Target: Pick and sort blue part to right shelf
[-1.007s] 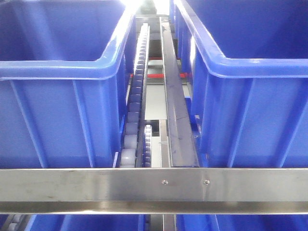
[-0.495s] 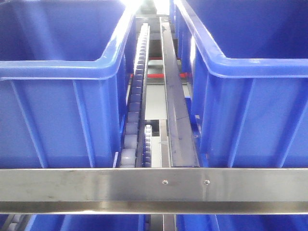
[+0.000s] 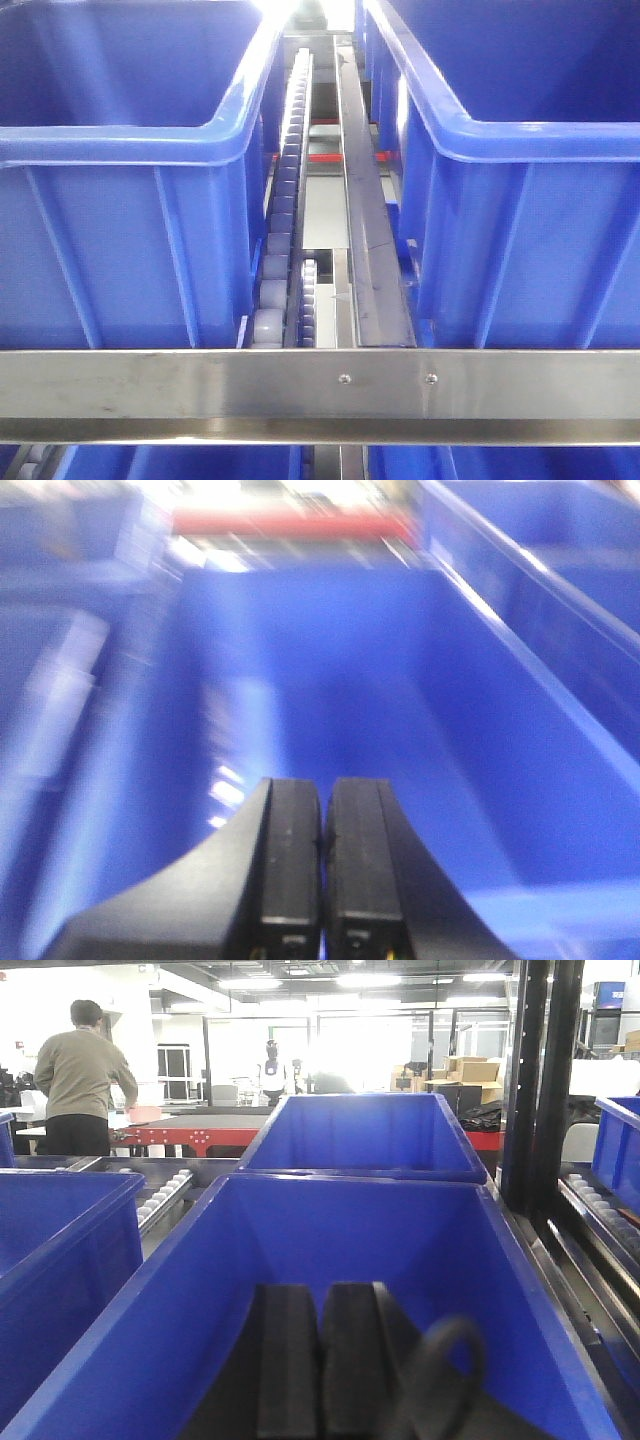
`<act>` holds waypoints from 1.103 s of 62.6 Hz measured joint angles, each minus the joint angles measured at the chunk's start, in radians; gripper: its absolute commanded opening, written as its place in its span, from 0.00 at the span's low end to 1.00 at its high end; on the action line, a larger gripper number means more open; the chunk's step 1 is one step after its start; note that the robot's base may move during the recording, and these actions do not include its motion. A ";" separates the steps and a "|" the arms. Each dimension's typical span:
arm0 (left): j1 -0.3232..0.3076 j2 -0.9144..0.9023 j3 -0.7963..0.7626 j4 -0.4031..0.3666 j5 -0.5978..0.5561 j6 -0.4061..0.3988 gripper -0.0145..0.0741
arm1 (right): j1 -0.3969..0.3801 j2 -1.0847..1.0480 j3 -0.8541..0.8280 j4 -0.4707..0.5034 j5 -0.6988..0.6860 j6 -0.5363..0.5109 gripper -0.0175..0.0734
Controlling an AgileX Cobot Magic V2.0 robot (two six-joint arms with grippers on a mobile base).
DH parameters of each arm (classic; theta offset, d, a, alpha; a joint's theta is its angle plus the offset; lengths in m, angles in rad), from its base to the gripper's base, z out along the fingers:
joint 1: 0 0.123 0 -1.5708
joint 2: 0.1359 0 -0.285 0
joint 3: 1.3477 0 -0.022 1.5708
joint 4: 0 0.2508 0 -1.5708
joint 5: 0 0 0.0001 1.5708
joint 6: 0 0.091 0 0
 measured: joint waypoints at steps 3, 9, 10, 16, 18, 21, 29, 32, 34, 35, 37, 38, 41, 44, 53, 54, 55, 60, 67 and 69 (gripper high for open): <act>0.028 -0.035 0.034 0.000 -0.018 0.000 0.30 | 0.000 0.000 0.000 0.000 0.000 0.000 0.23; 0.087 -0.116 0.146 0.000 -0.090 0.004 0.30 | 0.000 0.000 0.000 0.000 0.000 0.000 0.23; 0.098 -0.126 0.164 0.000 -0.102 0.004 0.30 | 0.000 0.000 0.000 0.000 0.000 0.000 0.23; 0.145 -0.201 0.300 0.000 -0.199 0.005 0.30 | 0.000 0.000 0.000 0.000 0.000 0.000 0.23; 0.158 -0.217 0.344 0.000 -0.231 0.005 0.30 | 0.000 0.000 0.000 0.000 0.000 0.000 0.23; 0.170 -0.225 0.403 0.000 -0.276 0.005 0.30 | 0.000 0.000 0.000 0.000 0.000 0.000 0.23; 0.179 -0.225 0.481 0.000 -0.334 0.005 0.30 | 0.000 0.000 0.000 0.000 -0.001 0.000 0.23; 0.179 -0.225 0.481 0.000 -0.349 0.006 0.30 | 0.000 0.000 0.000 0.000 -0.001 0.000 0.23; 0.179 -0.225 0.481 0.000 -0.349 0.006 0.30 | 0.000 0.000 0.000 0.000 -0.001 0.000 0.23; 0.179 -0.225 0.481 0.000 -0.347 0.006 0.30 | 0.000 0.000 0.000 0.000 -0.001 0.000 0.23; 0.179 -0.225 0.481 0.000 -0.347 0.006 0.30 | 0.000 0.000 0.000 0.000 -0.001 0.000 0.23; 0.179 -0.225 0.481 0.000 -0.347 0.006 0.30 | 0.000 0.000 0.000 0.000 -0.001 0.000 0.23; 0.179 -0.225 0.481 0.000 -0.347 0.006 0.30 | 0.000 0.000 0.000 0.000 -0.001 0.000 0.23; 0.179 -0.225 0.481 0.000 -0.347 0.006 0.30 | 0.000 0.000 0.000 0.000 -0.001 0.000 0.23; 0.179 -0.225 0.481 0.000 -0.347 0.006 0.30 | 0.000 0.000 0.000 0.000 -0.001 0.000 0.23; 0.179 -0.225 0.481 0.000 -0.347 0.006 0.30 | 0.000 0.000 0.000 0.000 -0.001 0.000 0.23; 0.179 -0.225 0.481 0.000 -0.347 0.006 0.30 | 0.000 0.000 0.000 0.000 -0.001 0.000 0.23; 0.179 -0.225 0.481 0.000 -0.347 0.006 0.30 | 0.000 0.000 0.000 0.000 -0.001 0.000 0.23; 0.179 -0.225 0.481 0.000 -0.347 0.006 0.30 | 0.000 0.000 0.000 0.000 -0.001 0.000 0.23; 0.179 -0.225 0.481 0.000 -0.347 0.006 0.30 | 0.000 0.000 0.000 0.000 -0.001 0.000 0.23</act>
